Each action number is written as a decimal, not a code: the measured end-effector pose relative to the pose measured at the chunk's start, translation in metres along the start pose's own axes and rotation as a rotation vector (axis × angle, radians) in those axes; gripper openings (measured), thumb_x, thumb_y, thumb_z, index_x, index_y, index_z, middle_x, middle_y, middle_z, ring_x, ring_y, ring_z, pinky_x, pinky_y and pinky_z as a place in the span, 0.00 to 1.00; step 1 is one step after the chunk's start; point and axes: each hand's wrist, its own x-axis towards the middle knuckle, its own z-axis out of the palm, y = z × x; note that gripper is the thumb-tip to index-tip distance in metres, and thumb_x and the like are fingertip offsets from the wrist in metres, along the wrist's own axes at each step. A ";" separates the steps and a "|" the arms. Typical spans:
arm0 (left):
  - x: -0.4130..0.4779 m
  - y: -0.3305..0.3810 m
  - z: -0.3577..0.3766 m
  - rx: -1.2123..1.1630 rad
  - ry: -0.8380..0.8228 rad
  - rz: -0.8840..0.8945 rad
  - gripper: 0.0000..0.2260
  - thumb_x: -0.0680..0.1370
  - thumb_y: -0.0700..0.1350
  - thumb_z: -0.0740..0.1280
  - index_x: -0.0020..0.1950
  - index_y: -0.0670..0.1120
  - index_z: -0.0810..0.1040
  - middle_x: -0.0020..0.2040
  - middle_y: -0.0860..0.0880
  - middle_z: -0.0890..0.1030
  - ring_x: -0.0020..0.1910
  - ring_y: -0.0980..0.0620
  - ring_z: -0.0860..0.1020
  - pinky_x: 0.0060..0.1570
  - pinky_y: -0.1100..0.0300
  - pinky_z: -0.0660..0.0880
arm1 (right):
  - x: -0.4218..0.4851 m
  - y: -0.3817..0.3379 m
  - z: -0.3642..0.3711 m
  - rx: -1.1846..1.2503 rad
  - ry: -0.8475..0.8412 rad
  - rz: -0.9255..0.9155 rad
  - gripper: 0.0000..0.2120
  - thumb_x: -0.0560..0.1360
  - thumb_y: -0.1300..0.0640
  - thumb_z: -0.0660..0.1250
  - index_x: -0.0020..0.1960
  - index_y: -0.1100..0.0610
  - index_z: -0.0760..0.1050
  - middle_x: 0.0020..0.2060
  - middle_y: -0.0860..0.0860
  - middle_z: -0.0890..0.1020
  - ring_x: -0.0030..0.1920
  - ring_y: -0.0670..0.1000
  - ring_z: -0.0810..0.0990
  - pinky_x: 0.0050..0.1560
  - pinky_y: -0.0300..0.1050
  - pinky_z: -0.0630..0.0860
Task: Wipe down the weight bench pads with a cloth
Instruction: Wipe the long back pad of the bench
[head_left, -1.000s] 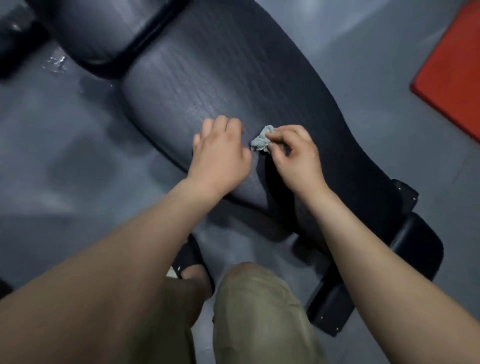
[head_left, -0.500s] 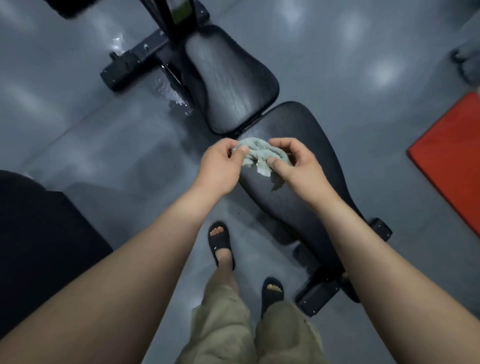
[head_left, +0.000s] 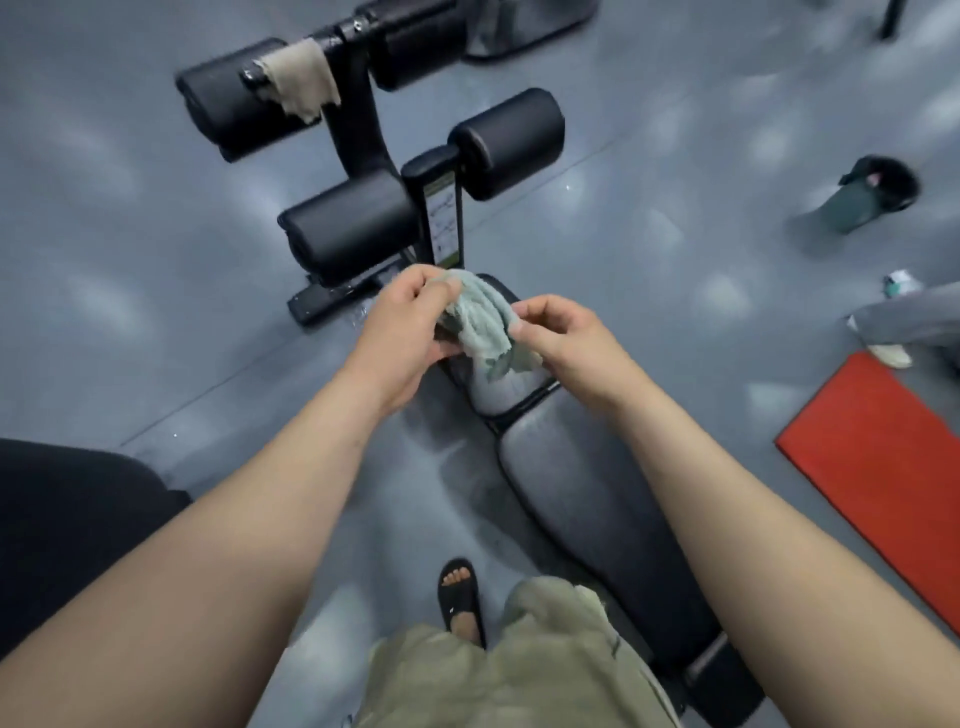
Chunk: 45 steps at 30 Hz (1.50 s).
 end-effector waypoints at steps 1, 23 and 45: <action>0.000 0.011 -0.005 -0.023 -0.011 0.019 0.07 0.83 0.39 0.62 0.46 0.46 0.75 0.47 0.39 0.79 0.48 0.42 0.79 0.49 0.40 0.79 | 0.008 -0.008 0.003 -0.031 -0.020 -0.014 0.02 0.78 0.60 0.71 0.51 0.56 0.80 0.43 0.50 0.83 0.40 0.45 0.79 0.42 0.38 0.76; 0.229 0.138 -0.075 0.178 0.387 -0.095 0.17 0.81 0.60 0.61 0.49 0.47 0.77 0.50 0.46 0.84 0.50 0.46 0.83 0.60 0.45 0.79 | 0.261 -0.142 -0.005 -0.067 0.157 -0.187 0.08 0.79 0.48 0.63 0.57 0.38 0.75 0.47 0.47 0.78 0.43 0.44 0.77 0.53 0.55 0.80; 0.508 0.249 -0.128 0.716 0.099 0.047 0.08 0.80 0.50 0.60 0.44 0.48 0.72 0.37 0.49 0.77 0.27 0.54 0.76 0.32 0.62 0.73 | 0.490 -0.173 0.039 0.159 0.325 0.082 0.18 0.72 0.67 0.56 0.42 0.56 0.83 0.31 0.48 0.78 0.32 0.52 0.72 0.37 0.46 0.73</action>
